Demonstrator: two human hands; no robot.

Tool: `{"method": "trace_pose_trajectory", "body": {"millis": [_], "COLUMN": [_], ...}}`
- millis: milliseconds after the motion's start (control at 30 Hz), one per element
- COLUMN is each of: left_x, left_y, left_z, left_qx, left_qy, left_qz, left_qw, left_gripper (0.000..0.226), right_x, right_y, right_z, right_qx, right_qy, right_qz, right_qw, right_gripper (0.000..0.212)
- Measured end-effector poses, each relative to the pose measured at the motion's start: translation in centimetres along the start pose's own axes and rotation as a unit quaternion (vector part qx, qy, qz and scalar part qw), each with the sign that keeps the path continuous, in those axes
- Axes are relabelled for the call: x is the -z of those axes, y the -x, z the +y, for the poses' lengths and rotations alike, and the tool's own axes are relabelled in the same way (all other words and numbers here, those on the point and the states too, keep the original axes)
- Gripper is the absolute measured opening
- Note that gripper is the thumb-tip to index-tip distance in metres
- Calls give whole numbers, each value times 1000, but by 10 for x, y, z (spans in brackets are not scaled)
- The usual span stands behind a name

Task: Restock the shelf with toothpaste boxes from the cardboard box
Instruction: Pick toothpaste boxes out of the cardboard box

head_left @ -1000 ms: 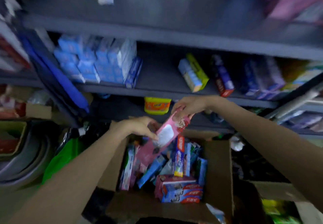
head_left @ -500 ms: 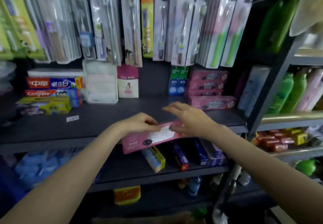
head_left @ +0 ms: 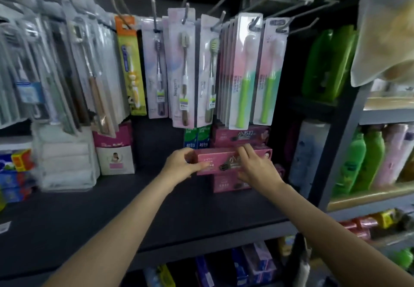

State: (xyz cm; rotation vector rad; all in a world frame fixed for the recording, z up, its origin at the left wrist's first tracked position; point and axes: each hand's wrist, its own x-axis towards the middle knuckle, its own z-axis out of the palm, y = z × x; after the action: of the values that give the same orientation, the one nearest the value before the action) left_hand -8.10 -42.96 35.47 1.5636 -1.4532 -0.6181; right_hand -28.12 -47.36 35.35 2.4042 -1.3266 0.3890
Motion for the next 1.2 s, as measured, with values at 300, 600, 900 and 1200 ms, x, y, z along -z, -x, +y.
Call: {"method": "trace_pose_trajectory", "body": {"millis": [300, 600, 900, 1200], "left_x": [-53, -85, -85, -44], "left_y": [-76, -92, -81, 116], "left_z": [-8, -36, -37, -92], "left_qx": [-4, 67, 66, -188], "left_qy": [-18, -36, -26, -92], "left_qz": [38, -18, 50, 141], "left_qw": [999, 997, 996, 968], "left_gripper": [37, 32, 32, 24], "right_x": [-63, -86, -79, -67], "right_y": [-56, -62, -58, 70], "right_z": [43, 42, 30, -76], "right_qx": [-30, -49, -86, 202], "right_qy": [-44, -81, -43, -306], "right_qz": [-54, -94, -55, 193], "right_qw": [997, 991, 994, 910], "right_gripper": [55, 30, 29, 24]}}
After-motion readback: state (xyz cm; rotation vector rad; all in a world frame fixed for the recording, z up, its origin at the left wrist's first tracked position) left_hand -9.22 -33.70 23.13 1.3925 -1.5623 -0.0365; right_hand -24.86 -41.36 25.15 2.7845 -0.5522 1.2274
